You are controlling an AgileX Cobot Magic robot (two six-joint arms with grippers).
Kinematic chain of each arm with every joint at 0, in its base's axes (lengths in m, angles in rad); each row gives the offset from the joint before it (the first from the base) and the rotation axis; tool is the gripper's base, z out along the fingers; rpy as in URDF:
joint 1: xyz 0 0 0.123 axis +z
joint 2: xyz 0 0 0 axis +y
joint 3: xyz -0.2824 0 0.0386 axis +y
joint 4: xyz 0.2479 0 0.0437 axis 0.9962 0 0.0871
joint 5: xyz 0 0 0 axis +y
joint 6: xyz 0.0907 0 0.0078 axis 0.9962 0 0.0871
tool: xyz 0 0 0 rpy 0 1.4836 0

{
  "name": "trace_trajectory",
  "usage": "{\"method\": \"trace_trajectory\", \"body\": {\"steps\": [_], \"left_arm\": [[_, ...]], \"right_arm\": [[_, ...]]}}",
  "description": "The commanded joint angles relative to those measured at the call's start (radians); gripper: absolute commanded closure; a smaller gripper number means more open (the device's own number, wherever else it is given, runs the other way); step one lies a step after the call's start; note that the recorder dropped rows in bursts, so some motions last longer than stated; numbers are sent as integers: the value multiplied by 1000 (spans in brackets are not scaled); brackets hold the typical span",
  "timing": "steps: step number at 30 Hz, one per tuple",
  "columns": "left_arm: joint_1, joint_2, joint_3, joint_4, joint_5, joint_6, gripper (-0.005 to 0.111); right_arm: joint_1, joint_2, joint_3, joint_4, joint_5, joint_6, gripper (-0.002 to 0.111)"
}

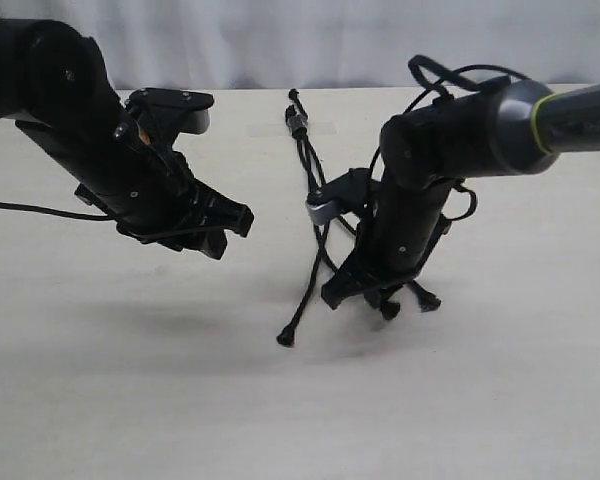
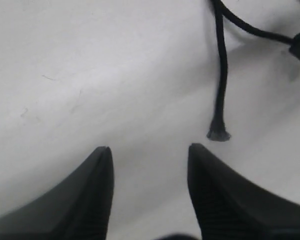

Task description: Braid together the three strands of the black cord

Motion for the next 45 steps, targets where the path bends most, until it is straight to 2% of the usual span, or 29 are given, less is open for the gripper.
{"method": "trace_trajectory", "body": {"steps": [1, 6, 15, 21, 25, 31, 35, 39, 45], "left_arm": [[-2, -9, 4, -15, -16, -9, 62], [-2, -9, 4, -15, -16, -9, 62], [-2, -9, 4, -14, -5, -9, 62], [-2, -9, 4, -14, -23, -9, 62], [-2, -9, 4, -14, -32, -9, 62], [-2, -9, 4, -14, -35, -9, 62], [-2, -9, 4, -14, -37, -9, 62], [-2, -9, 4, -14, -35, -9, 62], [-2, -9, 4, -14, -31, -9, 62]], "right_arm": [[-79, -59, 1, -102, -36, 88, 104], [-177, -12, 1, -93, -79, 91, 104], [-188, 72, 1, -75, -56, 52, 104], [-188, 78, 1, 255, 81, -276, 104], [-188, 73, 1, 424, 164, -407, 104], [-200, -16, 1, 414, 138, -383, 104], [-217, -37, 1, 335, 67, -302, 104], [-217, -4, 1, 242, 36, -241, 104], [-215, 77, 1, 251, 25, -218, 104]]}}
